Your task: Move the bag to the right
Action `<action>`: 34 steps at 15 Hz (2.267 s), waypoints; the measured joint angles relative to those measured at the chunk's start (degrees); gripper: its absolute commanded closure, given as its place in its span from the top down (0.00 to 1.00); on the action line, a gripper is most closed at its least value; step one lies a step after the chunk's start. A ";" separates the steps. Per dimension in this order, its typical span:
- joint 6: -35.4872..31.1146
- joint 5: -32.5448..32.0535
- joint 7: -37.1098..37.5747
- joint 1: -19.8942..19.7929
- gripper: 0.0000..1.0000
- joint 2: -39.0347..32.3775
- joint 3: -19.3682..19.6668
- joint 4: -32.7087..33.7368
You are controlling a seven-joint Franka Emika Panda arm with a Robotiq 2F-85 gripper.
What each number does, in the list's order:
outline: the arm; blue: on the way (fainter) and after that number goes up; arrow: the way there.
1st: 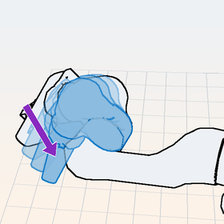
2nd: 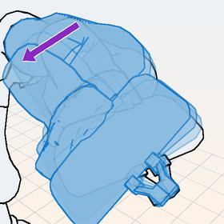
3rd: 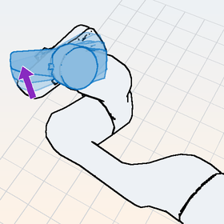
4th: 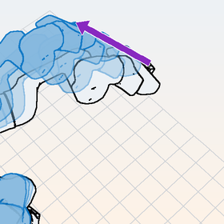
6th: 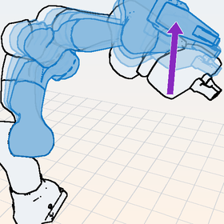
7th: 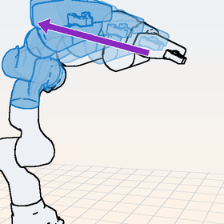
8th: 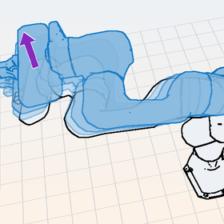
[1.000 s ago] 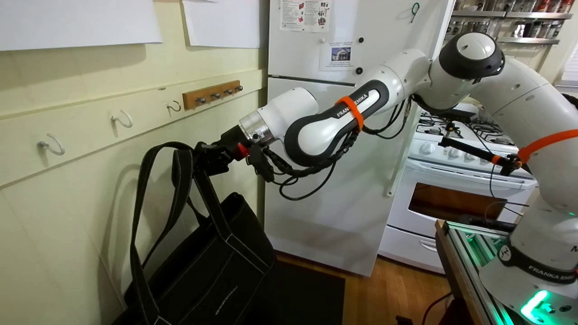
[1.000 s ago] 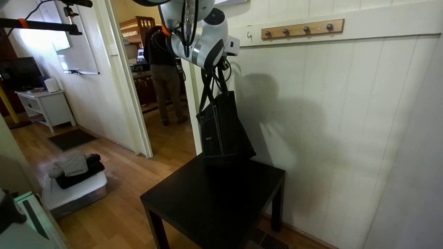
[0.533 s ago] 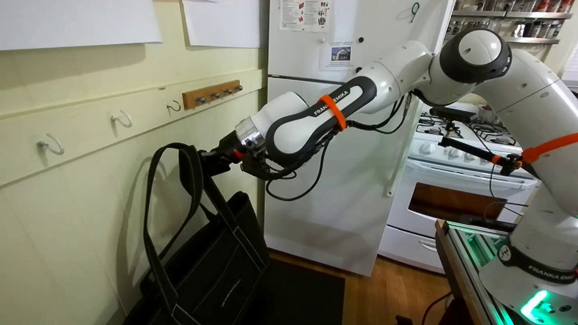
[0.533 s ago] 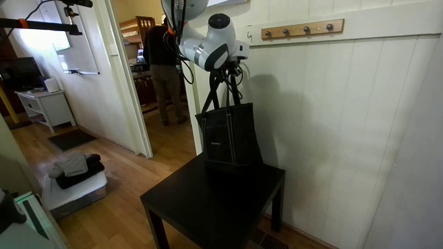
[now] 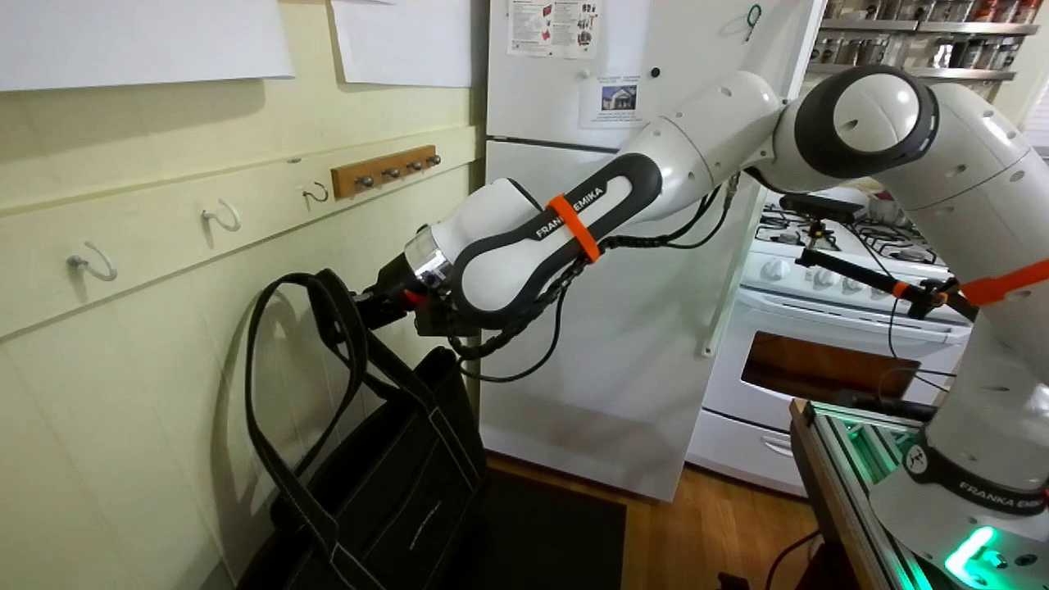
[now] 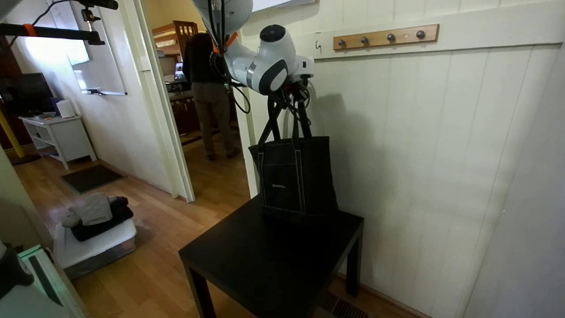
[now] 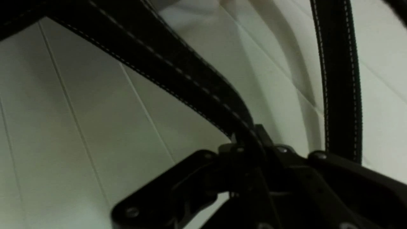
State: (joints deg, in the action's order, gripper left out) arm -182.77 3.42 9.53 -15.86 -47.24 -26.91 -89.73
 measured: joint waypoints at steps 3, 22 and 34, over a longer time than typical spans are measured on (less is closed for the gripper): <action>0.04 2.13 0.19 4.80 0.67 0.02 5.80 1.73; 10.48 5.11 3.24 16.78 1.00 4.74 20.87 5.73; 28.01 2.65 10.06 24.27 1.00 14.15 31.36 3.48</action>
State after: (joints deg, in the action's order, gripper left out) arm -154.75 6.07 19.59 8.41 -33.10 4.45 -86.25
